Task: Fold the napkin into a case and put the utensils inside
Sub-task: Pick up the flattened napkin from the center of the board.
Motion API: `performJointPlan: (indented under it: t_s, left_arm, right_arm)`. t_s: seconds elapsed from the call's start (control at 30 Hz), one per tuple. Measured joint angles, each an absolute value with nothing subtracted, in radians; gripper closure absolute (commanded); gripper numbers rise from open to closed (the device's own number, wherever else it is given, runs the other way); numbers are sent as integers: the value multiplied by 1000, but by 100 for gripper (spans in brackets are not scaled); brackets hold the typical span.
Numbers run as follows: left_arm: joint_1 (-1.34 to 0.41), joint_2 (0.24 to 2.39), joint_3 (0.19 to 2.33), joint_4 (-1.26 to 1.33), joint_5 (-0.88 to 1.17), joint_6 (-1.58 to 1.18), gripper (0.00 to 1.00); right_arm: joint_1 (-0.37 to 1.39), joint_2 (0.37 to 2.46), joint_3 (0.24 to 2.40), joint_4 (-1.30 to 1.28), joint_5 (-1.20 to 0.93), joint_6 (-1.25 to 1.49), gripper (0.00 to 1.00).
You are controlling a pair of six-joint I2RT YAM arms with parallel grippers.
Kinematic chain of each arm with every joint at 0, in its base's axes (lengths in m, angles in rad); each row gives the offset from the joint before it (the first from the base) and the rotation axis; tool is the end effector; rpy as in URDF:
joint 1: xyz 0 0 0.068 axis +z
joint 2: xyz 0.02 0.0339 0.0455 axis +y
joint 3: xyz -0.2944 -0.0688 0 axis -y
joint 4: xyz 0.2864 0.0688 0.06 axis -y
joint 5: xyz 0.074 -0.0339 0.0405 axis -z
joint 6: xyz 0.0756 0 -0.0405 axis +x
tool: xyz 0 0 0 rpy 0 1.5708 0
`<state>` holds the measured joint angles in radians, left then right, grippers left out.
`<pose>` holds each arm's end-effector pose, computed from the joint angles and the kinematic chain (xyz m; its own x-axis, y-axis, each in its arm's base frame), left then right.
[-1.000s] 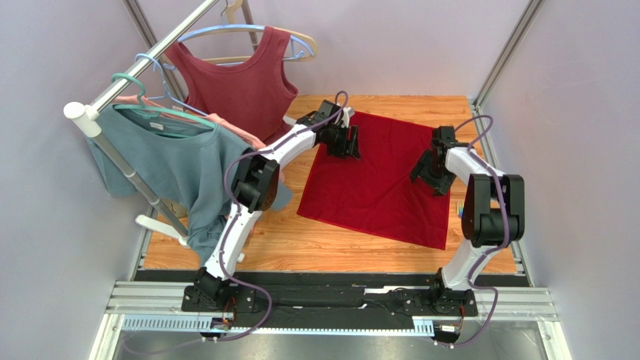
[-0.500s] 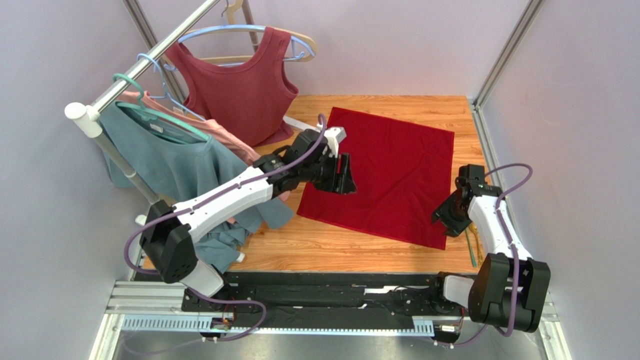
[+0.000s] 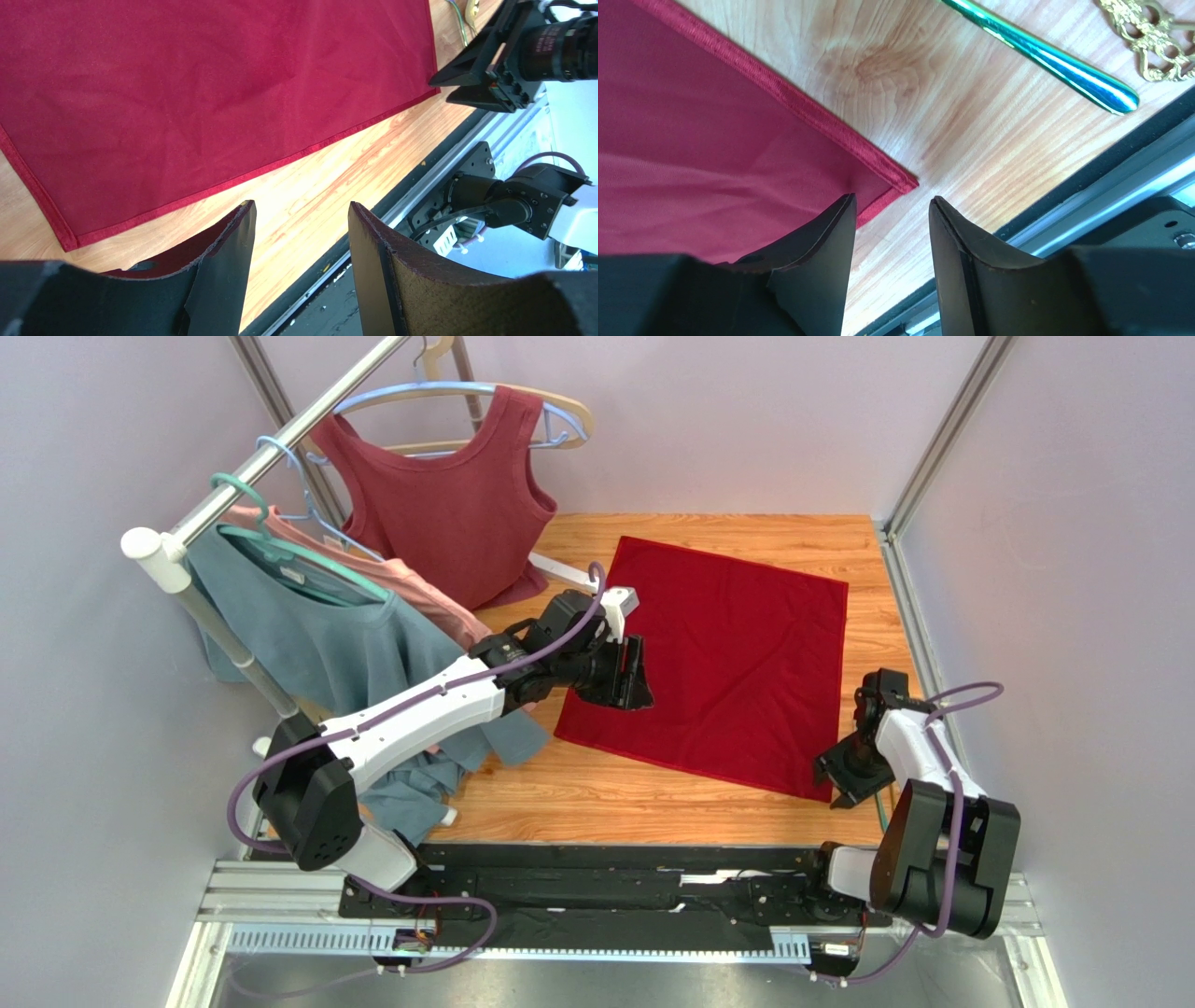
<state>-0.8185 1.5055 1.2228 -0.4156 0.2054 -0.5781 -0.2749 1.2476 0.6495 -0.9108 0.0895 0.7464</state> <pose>0.2661 -0.3069 0.2898 -0.8168 0.0899 -0.5698 0.4480 0.7212 -0.5284 0.1966 -0.0625 0.1320 -0.5180 0.8488 -0.1060 0.8546 0.5187 -0.0235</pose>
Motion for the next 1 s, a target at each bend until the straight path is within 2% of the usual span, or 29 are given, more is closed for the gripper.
performJointPlan:
  t_s: [0.27, 0.37, 0.5, 0.63, 0.73, 1.0]
  left_arm:
    - [-818, 1505, 1223, -407, 207, -575, 40]
    - [-818, 1505, 1223, -408, 192, -574, 39]
    - [-816, 1505, 1207, -409, 136, -573, 38]
    - [-810, 1505, 1118, -409, 62, -575, 34]
    - [-801, 1508, 1058, -435, 1, -584, 30]
    - [-730, 1524, 1005, -491, -138, -638, 21]
  right_arm:
    - [-280, 1282, 621, -838, 71, 748, 55]
    - [-283, 1281, 616, -831, 63, 748, 65]
    - [-283, 1274, 600, -806, 41, 755, 87]
    - [-283, 1231, 583, -783, 23, 763, 89]
    - [-282, 1202, 570, -776, 22, 770, 100]
    - [-270, 1094, 556, -799, 28, 778, 100]
